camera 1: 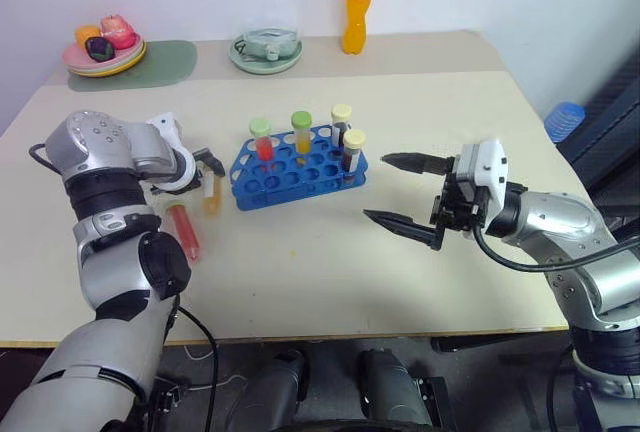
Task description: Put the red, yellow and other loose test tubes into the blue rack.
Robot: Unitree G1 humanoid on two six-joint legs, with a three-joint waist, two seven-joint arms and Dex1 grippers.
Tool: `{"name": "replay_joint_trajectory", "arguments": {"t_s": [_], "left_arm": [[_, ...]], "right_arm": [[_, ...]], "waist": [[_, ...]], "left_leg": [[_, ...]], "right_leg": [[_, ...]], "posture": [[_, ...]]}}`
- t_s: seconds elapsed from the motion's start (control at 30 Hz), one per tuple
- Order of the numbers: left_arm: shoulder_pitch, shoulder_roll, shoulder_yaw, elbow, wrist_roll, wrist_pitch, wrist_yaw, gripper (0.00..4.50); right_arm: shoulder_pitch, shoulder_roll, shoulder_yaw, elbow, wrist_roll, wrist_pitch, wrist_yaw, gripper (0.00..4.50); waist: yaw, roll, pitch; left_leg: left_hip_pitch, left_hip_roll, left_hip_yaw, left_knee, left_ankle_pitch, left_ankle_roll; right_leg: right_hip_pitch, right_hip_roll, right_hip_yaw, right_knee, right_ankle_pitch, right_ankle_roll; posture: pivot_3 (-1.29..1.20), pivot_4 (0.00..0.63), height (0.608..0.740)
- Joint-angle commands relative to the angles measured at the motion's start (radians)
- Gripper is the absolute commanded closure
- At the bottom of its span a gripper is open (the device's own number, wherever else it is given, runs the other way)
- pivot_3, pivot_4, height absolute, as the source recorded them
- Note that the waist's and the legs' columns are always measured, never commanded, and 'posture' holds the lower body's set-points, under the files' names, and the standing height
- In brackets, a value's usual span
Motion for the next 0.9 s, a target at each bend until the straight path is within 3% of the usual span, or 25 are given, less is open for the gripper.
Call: {"name": "replay_joint_trajectory", "arguments": {"t_s": [0.03, 0.33, 0.43, 0.57, 0.63, 0.77, 0.9], "left_arm": [[-0.040, 0.009, -0.032, 0.055, 0.063, -0.048, -0.027, 0.00], [-0.114, 0.005, -0.157, 0.318, 0.169, -0.253, -0.129, 0.00], [-0.115, 0.002, -0.212, 0.367, 0.201, -0.292, -0.169, 0.87], [-0.119, -0.002, -0.226, 0.387, 0.214, -0.299, -0.193, 2.92], [-0.115, -0.004, -0.220, 0.388, 0.217, -0.293, -0.193, 3.69], [-0.102, -0.003, -0.180, 0.348, 0.214, -0.247, -0.176, 3.73], [-0.031, -0.009, -0.115, 0.110, 0.215, -0.155, -0.149, 3.73]], "right_arm": [[-0.028, -0.010, -0.031, -0.049, 0.029, 0.027, -0.032, 0.04], [-0.039, -0.005, -0.026, -0.080, 0.032, 0.066, -0.094, 0.04], [-0.033, -0.008, -0.028, -0.091, 0.032, 0.070, -0.107, 0.00], [-0.020, -0.009, -0.031, -0.102, 0.031, 0.075, -0.118, 0.00], [-0.012, -0.008, -0.030, -0.104, 0.028, 0.073, -0.121, 0.00], [-0.004, -0.008, -0.026, -0.099, 0.022, 0.065, -0.120, 0.00], [-0.005, -0.004, -0.018, -0.075, 0.008, 0.048, -0.113, 0.00]], "waist": [[0.000, 0.000, 0.000], [0.000, 0.000, 0.000], [0.000, 0.000, 0.000], [-0.001, 0.000, 0.000], [0.000, 0.000, 0.000], [-0.001, 0.000, 0.000], [-0.006, 0.000, 0.000]], "left_leg": [[0.000, 0.000, 0.000, 0.000, 0.000, 0.000], [-0.001, 0.000, 0.000, 0.000, 0.000, 0.000], [-0.001, 0.000, 0.000, 0.000, 0.000, 0.000], [0.000, 0.000, 0.000, 0.001, -0.002, 0.004], [0.000, 0.000, 0.000, 0.001, -0.002, 0.004], [-0.001, 0.000, 0.000, 0.001, -0.002, 0.004], [-0.001, 0.000, 0.000, 0.001, -0.001, 0.002]], "right_leg": [[0.000, 0.000, 0.000, 0.000, 0.000, 0.000], [-0.001, 0.000, 0.000, 0.000, 0.000, 0.000], [-0.001, 0.000, 0.000, 0.000, 0.000, 0.000], [0.000, 0.000, 0.000, 0.001, 0.000, 0.000], [-0.001, 0.000, 0.000, 0.001, 0.000, 0.000], [0.000, 0.000, 0.000, 0.001, 0.000, 0.000], [-0.001, 0.000, 0.000, 0.000, 0.000, 0.000]], "posture": [[0.00, 0.150, 0.740], [0.00, 0.150, 0.740], [0.00, 0.150, 0.740], [0.00, 0.150, 0.740], [0.00, 0.150, 0.740], [0.00, 0.150, 0.740], [0.00, 0.150, 0.740]]}}
